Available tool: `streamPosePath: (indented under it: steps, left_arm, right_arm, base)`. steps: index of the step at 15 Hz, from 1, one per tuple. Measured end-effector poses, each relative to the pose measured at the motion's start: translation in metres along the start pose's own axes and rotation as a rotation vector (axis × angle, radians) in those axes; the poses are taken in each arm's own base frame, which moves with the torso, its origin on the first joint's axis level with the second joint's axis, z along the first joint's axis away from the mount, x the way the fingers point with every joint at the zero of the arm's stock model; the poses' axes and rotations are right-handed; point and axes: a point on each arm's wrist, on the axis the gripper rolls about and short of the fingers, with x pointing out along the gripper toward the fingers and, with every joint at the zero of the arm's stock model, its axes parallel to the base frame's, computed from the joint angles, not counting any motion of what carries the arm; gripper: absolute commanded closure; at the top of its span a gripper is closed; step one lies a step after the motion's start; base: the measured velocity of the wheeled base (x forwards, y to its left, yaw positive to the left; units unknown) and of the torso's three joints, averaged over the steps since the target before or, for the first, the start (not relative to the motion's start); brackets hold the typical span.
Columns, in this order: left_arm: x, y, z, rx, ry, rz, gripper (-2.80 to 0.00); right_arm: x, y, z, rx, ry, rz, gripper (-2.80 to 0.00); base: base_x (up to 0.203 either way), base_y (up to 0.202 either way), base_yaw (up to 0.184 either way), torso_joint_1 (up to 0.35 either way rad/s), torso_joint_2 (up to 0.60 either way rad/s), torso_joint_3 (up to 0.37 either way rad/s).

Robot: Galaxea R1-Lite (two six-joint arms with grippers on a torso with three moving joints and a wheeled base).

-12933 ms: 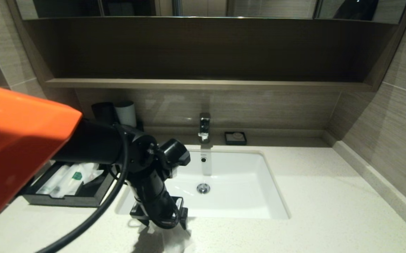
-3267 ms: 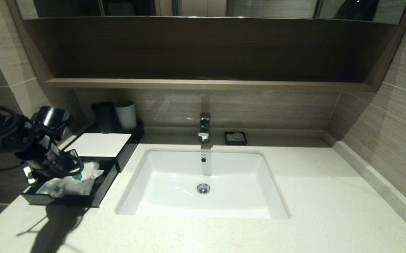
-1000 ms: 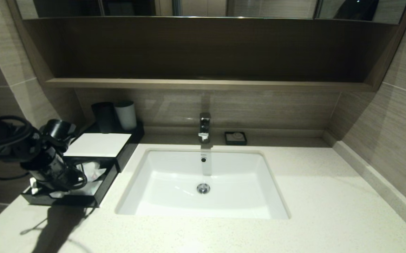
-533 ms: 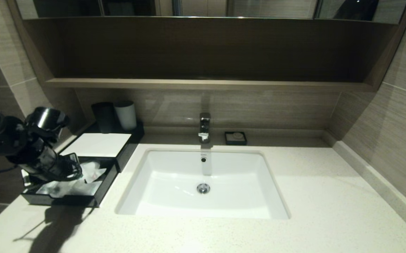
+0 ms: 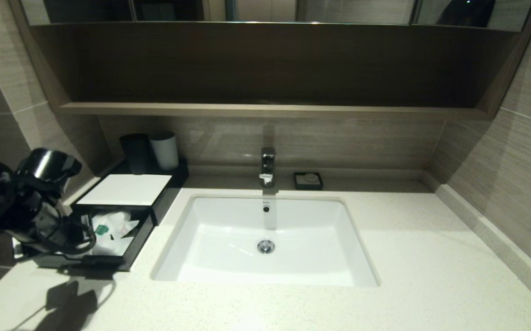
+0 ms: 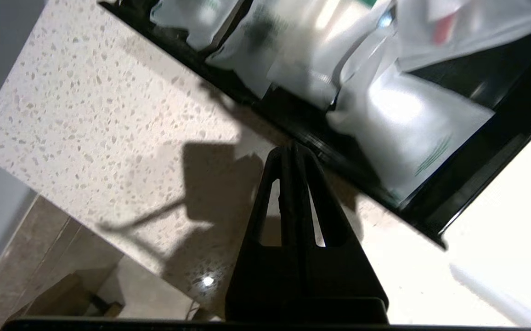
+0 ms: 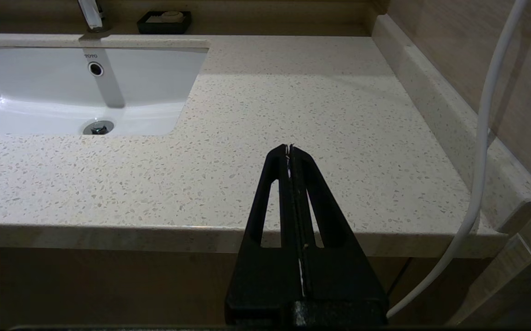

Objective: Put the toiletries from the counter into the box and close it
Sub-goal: Close the drawer

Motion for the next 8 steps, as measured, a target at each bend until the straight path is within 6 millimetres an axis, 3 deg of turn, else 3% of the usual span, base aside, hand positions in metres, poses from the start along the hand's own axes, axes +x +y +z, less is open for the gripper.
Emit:
streamPosePath:
  steps: [8]
  left_arm:
    - [0.002, 0.01, -0.022, 0.087, 0.06, 0.022, 0.0]
  right_arm:
    - [0.0, 0.0, 0.0, 0.001, 0.0, 0.0, 0.0]
  base:
    - [0.0, 0.0, 0.0, 0.0, 0.0, 0.0]
